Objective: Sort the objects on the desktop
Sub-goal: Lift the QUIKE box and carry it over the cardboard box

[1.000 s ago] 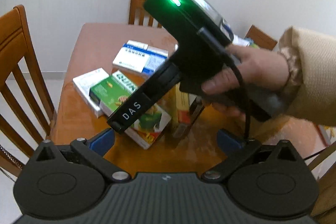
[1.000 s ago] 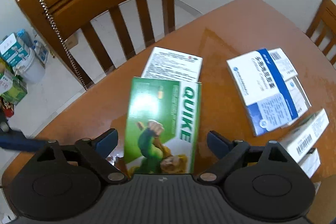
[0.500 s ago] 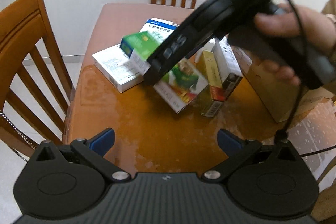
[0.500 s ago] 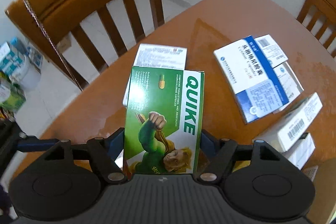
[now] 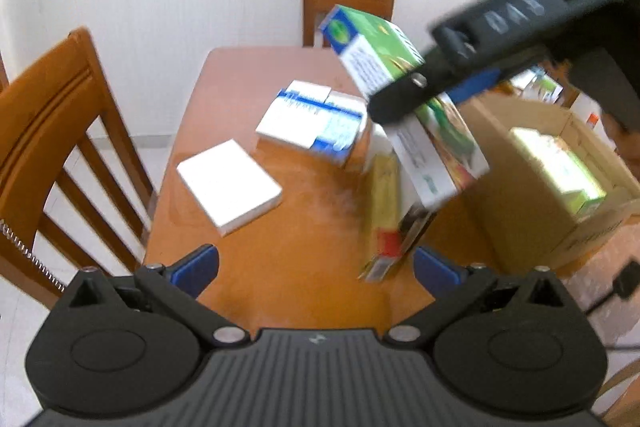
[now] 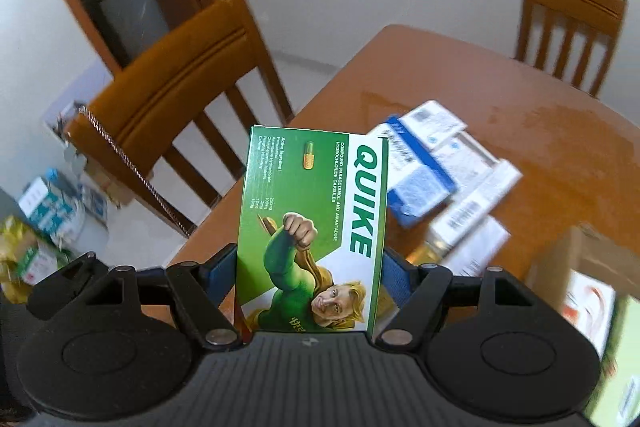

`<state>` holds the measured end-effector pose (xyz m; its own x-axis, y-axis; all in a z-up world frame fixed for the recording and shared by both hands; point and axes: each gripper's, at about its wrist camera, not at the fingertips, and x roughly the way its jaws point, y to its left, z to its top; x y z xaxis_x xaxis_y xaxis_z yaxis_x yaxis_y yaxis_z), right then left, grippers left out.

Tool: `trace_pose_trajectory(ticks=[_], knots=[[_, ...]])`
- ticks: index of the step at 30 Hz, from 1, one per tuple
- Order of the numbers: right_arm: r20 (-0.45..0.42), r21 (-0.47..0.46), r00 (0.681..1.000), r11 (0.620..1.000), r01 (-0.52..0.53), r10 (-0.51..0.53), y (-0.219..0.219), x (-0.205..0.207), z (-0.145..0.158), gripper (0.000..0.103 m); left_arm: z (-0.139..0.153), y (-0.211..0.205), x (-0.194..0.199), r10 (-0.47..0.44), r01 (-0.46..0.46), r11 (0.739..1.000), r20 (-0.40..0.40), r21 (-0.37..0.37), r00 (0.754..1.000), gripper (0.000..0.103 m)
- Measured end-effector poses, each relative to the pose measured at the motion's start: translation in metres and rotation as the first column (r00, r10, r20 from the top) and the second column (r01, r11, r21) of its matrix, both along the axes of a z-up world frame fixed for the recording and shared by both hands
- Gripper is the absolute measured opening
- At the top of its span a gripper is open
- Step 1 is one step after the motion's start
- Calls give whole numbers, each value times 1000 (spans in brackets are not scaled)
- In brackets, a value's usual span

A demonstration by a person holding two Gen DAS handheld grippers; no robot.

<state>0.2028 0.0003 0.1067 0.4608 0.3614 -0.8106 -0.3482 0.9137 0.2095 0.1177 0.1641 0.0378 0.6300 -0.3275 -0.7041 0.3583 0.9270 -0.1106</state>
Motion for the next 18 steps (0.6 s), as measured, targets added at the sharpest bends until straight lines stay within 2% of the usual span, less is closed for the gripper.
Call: trace_pose_trajectory(ticks=[4, 8, 13, 18], knots=[[30, 30, 997, 997, 75, -76, -41, -18, 13, 78, 17, -25, -6, -47, 47, 999, 28, -24, 999, 103], [58, 60, 979, 979, 193, -196, -93, -40, 26, 78, 26, -56, -15, -98, 98, 995, 32, -10, 995, 103], [70, 88, 927, 928, 363, -369, -166, -62, 34, 78, 30, -86, -30, -143, 143, 990, 19, 5, 990, 103], [33, 95, 874, 872, 480, -484, -216, -74, 20, 78, 33, -107, -44, -180, 179, 983, 26, 38, 983, 103]])
